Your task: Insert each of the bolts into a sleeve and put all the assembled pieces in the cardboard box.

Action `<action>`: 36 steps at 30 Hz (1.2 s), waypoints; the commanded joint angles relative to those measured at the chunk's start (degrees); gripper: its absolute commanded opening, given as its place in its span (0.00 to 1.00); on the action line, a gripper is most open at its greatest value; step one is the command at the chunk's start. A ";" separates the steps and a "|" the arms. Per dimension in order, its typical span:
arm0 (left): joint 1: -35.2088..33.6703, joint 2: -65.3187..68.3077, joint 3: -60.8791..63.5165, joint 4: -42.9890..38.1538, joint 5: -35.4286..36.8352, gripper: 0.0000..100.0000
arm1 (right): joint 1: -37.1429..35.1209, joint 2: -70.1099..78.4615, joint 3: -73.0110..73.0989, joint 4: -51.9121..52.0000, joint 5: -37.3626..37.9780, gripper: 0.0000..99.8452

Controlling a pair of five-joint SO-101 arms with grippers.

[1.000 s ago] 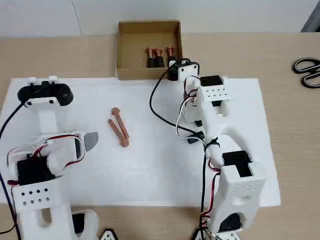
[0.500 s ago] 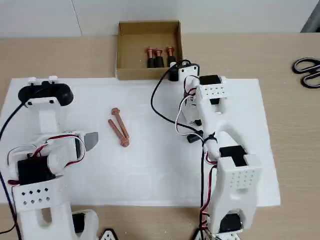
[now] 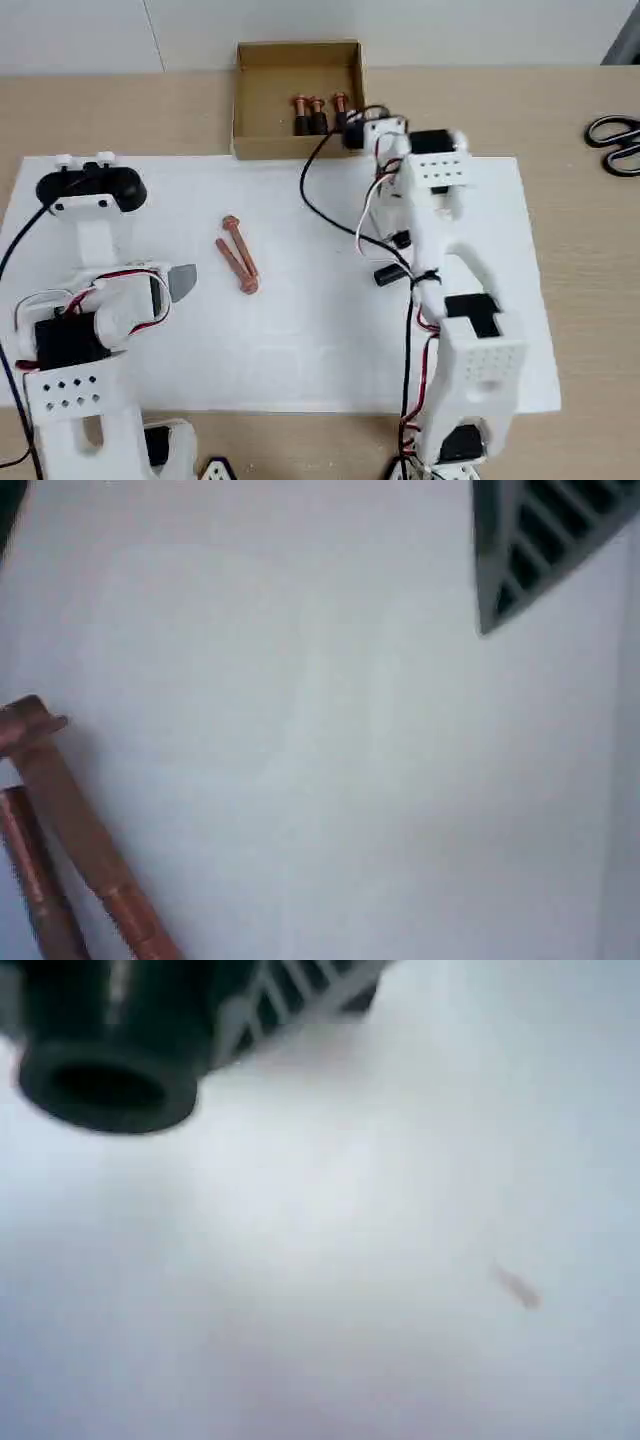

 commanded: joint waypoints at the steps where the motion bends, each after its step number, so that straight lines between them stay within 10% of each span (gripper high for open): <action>1: 0.26 0.44 -4.18 0.35 0.35 0.29 | -0.04 -7.60 -2.99 3.56 0.26 0.00; 17: 12.13 46.86 -34.86 3.25 19.69 0.22 | -0.04 -9.63 -2.73 6.55 -2.02 0.00; 36: 19.25 62.86 -35.65 -10.55 38.51 0.05 | -0.13 -9.54 -2.73 6.55 -2.02 0.00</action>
